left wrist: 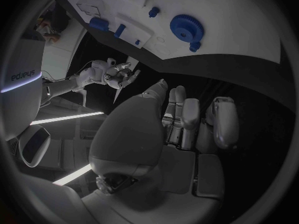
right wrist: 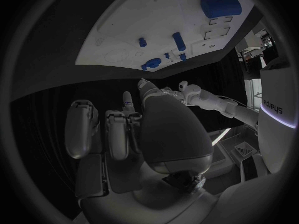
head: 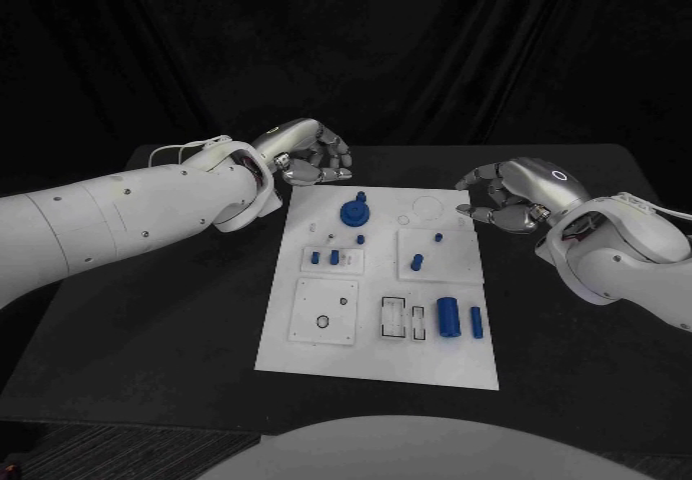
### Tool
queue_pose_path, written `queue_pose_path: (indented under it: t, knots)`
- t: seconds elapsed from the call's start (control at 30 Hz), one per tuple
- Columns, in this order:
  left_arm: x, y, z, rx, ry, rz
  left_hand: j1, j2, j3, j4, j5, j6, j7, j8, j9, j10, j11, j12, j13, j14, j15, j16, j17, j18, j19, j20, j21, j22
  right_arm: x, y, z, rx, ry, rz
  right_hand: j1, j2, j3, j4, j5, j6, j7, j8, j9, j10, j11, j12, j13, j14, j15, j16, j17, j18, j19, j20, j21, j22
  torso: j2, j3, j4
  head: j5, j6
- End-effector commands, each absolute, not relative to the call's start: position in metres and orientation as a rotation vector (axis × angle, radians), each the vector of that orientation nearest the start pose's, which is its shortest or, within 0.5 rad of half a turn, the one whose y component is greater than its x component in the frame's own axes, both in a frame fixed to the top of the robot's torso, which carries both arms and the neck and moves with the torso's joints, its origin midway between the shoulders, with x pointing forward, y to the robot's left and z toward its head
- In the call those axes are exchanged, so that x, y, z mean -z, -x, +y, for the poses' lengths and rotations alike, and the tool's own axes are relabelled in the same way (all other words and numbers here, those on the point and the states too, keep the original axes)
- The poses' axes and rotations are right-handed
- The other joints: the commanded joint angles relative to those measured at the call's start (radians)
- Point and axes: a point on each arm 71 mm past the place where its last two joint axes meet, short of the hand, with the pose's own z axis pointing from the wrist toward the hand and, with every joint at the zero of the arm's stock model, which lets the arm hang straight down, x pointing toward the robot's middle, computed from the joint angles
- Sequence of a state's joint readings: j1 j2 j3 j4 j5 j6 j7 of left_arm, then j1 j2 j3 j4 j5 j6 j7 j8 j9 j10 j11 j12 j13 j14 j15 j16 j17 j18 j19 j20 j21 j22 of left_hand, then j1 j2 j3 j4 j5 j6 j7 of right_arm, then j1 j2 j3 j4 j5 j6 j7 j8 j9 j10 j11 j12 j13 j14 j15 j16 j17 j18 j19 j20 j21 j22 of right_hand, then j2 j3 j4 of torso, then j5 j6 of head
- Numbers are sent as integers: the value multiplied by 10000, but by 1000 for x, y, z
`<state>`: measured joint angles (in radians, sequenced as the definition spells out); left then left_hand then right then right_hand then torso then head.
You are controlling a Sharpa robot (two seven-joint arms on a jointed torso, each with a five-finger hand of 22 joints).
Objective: Assemble the parts on the task board
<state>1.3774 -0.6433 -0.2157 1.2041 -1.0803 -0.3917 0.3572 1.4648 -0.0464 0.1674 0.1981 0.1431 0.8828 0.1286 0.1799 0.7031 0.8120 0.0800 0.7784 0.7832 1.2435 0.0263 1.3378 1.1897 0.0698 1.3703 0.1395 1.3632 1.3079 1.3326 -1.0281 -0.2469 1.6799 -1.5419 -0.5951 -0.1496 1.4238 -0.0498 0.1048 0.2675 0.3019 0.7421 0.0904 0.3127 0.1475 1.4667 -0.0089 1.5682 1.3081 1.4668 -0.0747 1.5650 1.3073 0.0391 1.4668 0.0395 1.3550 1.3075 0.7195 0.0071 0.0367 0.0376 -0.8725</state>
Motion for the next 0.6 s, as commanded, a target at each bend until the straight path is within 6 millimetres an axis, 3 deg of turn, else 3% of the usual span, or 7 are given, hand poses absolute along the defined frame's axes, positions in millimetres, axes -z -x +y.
queue_pose_path:
  t: [0.03, 0.07, 0.13, 0.2, 0.3, 0.37, 0.6]
  knots:
    - [146, -536, 180, 9962, -2167, 13860, -45, -2, -51, -61, 56, -207, 50, 137, -42, -116, -46, 655, 441, 229, -18, 220, 247, -139, 99, -39, 118, 1892, 168, -448, -252, -5266, 1460, 14530, 67, 37, 36, -9, 45, 86, 15, -37, -9, 1041, 53, 26, 2627, 1005, 88, -68, 2501, 110, 115, 55, -67, 1968, -13, 2, -21, 30, -2]
    - [146, -535, 180, 9956, -2260, 13882, -15, -3, -32, -76, 69, -228, 60, 120, -73, -139, -46, 665, 449, 218, -17, 216, 235, -136, 93, -42, 113, 1889, 168, -448, -252, -5261, 1458, 14531, 67, 37, 36, -9, 45, 86, 15, -37, -9, 1041, 53, 26, 2627, 1005, 88, -68, 2501, 110, 115, 55, -67, 1968, -13, 2, -22, 34, -2]
    - [149, -530, 178, 9661, -3173, 14016, 294, -51, 426, 16, -84, -370, 292, -392, -711, -583, 157, -1129, -887, -126, 231, -266, -494, -177, 267, 5, 263, 1937, 168, -448, -252, -5249, 1463, 14547, 59, 37, 34, -1, 38, 89, 15, -38, -12, 1041, 54, 26, 2627, 1005, 88, -68, 2501, 110, 115, 55, -69, 1967, -15, 6, -12, 34, -2]
    - [151, -524, 174, 9283, -4314, 14042, 298, -294, 495, 90, -625, -358, 112, -643, -1097, -416, 39, -1983, -1689, 320, -9, -134, -361, -273, 724, -82, 710, 2103, 168, -449, -252, -5240, 1471, 14560, 59, 37, 34, -1, 38, 89, 15, -38, -12, 1041, 54, 26, 2627, 1005, 88, -68, 2501, 110, 115, 55, -69, 1967, -17, -3, 8, 27, -2]
    - [155, -515, 167, 8748, -6076, 13953, 385, -691, 545, 171, -785, -466, -257, -1099, -1780, -305, -326, -3276, -2807, 881, -409, -107, -317, -382, 1101, -399, 1038, 2217, 169, -449, -252, -5235, 1493, 14589, 59, 37, 34, -1, 38, 89, 15, -38, -12, 1041, 54, 26, 2627, 1005, 88, -68, 2501, 110, 115, 55, -69, 1967, -28, -9, 49, -3, -2]
    - [157, -510, 163, 8556, -6832, 13851, 427, -861, 540, 203, -848, -280, -495, -1184, -2653, 191, -487, -4475, -3963, 901, -600, -679, -1054, -368, 1105, -599, 931, 2178, 169, -449, -252, -5230, 1500, 14599, 59, 37, 34, -1, 38, 89, 15, -38, -12, 1041, 54, 26, 2627, 1005, 88, -68, 2501, 110, 115, 55, -69, 1967, -34, -11, 60, 11, -2]
    - [164, -497, 151, 7996, -8810, 13574, 435, -975, 304, 68, -938, -520, -993, -1182, -3427, -398, -835, -5601, -4771, 922, -835, -966, -1534, -365, 1119, -631, 861, 2169, 169, -450, -253, -5189, 1510, 14630, 56, 41, 36, 6, 24, 105, 11, -33, -16, 1041, 53, 26, 2627, 1003, 88, -73, 2495, 110, 115, 56, -70, 1967, -60, -14, 75, 18, -2]
